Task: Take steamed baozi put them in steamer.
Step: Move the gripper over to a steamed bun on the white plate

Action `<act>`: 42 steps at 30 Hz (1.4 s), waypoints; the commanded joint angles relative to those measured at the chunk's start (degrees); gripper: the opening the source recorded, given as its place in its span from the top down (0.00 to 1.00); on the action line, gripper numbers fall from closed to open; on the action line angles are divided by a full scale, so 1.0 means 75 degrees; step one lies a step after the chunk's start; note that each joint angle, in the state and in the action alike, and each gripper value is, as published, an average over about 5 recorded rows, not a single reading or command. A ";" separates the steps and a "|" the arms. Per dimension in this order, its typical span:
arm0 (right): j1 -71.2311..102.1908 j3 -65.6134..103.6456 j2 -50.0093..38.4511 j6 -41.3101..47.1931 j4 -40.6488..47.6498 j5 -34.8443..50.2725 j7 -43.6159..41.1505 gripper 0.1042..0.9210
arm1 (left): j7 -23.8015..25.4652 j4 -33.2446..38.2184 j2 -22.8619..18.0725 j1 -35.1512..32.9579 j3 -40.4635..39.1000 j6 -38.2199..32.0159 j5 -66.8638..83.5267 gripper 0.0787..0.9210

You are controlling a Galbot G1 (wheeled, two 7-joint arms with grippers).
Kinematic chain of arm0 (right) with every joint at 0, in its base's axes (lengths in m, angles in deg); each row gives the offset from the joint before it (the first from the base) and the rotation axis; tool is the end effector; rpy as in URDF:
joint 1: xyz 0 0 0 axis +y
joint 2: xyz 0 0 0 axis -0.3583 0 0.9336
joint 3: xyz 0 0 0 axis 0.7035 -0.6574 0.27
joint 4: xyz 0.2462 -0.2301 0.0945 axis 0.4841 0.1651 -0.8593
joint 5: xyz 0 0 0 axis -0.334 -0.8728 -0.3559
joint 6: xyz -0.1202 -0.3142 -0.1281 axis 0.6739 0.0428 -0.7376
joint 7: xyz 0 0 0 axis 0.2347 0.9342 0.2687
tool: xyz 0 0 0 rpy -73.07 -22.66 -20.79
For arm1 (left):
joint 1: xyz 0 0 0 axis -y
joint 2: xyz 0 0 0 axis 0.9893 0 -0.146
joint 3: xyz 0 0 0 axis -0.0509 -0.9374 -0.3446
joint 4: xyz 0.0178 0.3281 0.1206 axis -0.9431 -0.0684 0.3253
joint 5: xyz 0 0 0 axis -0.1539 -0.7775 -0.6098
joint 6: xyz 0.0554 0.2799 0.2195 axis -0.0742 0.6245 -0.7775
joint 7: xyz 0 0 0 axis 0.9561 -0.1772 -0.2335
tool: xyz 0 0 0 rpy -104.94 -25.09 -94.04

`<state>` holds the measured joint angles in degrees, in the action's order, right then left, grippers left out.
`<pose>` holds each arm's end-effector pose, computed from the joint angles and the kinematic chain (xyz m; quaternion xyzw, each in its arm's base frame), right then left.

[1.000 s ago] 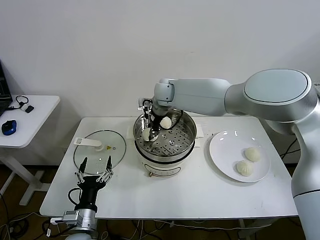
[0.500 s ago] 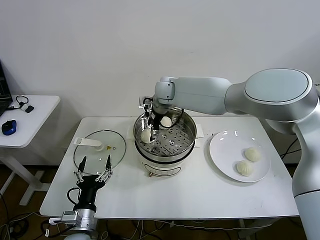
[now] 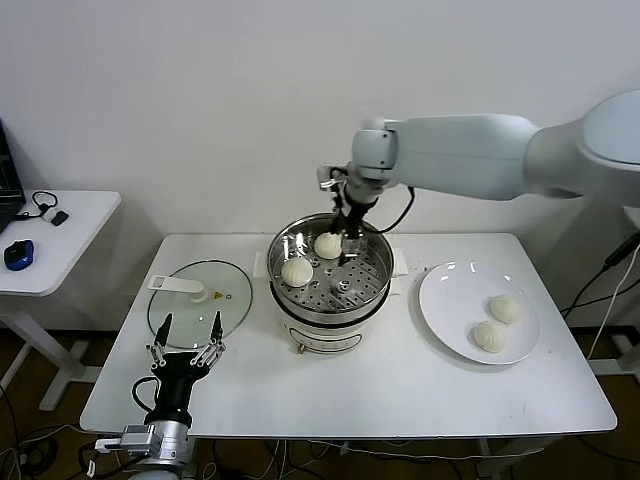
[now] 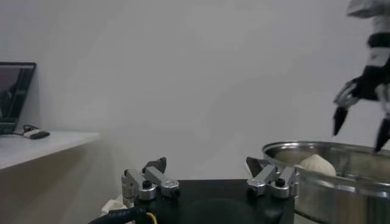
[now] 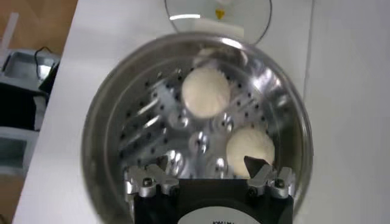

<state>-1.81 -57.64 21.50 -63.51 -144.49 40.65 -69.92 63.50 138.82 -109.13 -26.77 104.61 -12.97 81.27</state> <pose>0.5834 0.0616 -0.0116 0.5385 -0.5419 0.5180 0.3848 0.1568 0.0216 -0.3177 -0.0140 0.9998 -0.0120 0.0029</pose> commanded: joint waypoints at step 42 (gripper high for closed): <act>0.3754 0.1465 -0.4192 -0.2110 0.1142 -0.4434 -0.0428 0.12 | -0.0056 -0.0241 -0.0403 -0.0192 -0.0035 -0.0218 -0.0688 0.12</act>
<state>18.97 -52.16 -9.51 -77.75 -141.22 10.87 -73.15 63.11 137.06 -112.08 -28.17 104.29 -14.54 76.42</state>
